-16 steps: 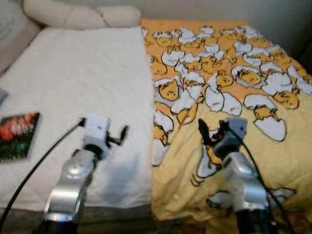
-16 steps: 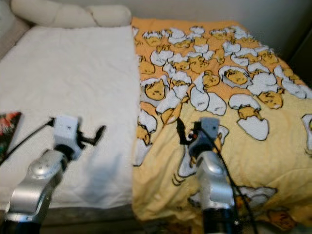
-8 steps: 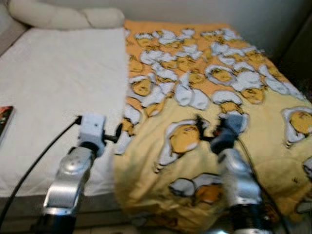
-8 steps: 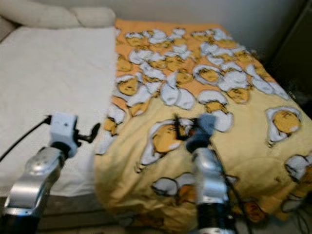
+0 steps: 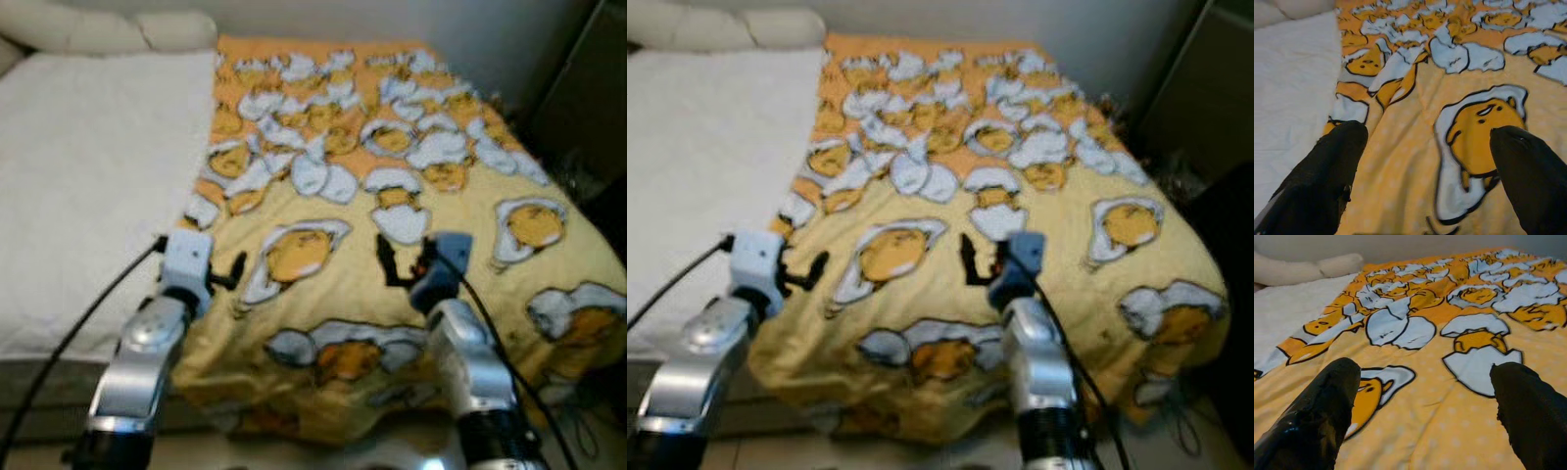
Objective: Clean up the room
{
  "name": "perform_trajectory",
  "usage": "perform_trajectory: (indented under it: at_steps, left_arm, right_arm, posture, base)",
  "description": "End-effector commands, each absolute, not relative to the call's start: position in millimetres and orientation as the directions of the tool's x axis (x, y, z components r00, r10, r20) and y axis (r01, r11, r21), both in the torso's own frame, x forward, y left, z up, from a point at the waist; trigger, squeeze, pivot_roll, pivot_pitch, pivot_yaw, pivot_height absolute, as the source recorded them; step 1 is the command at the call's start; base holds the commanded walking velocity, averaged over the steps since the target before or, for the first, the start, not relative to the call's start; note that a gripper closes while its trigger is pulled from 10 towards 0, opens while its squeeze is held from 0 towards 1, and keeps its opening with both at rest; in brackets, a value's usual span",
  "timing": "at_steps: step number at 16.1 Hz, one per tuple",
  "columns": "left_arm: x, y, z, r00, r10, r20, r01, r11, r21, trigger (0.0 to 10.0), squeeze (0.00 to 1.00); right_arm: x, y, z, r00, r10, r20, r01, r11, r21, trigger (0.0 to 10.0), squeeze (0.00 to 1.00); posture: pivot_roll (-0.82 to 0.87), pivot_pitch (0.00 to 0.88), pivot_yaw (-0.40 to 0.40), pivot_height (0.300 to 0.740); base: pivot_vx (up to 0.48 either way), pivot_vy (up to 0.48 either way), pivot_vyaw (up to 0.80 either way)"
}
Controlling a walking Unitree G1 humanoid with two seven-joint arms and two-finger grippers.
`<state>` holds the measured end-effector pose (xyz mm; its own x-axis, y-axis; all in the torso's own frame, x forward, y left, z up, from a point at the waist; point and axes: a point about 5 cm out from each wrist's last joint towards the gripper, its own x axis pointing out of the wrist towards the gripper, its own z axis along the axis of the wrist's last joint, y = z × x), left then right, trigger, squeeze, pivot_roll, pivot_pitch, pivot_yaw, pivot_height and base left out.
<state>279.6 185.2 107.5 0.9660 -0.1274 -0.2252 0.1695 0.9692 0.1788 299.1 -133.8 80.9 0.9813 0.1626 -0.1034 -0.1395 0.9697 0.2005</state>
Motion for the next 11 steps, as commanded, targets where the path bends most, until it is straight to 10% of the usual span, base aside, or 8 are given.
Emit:
perform_trajectory:
  at_steps: [1, 11]
  left_arm:
    - [280.4, 179.5, 108.1, 0.965, -0.14, -0.223, 0.182, 0.967, 0.18, 10.0, 0.0]
    - [279.7, 179.2, 106.3, 0.964, -0.136, -0.228, 0.178, 0.968, 0.175, 10.0, 0.0]
  right_arm:
    - [299.0, -144.1, 78.5, 0.985, 0.127, -0.115, -0.103, 0.976, 0.192, 10.0, 1.0]
    - [296.8, -145.7, 72.0, 0.984, 0.106, -0.143, -0.078, 0.979, 0.188, 10.0, 1.0]
  posture:
    - [0.01, 0.0, -0.011, 0.74]
    - [0.0, 0.0, -0.016, 0.74]
  base:
    - [0.0, -0.409, 0.0]
    - [0.0, -0.402, 0.0]
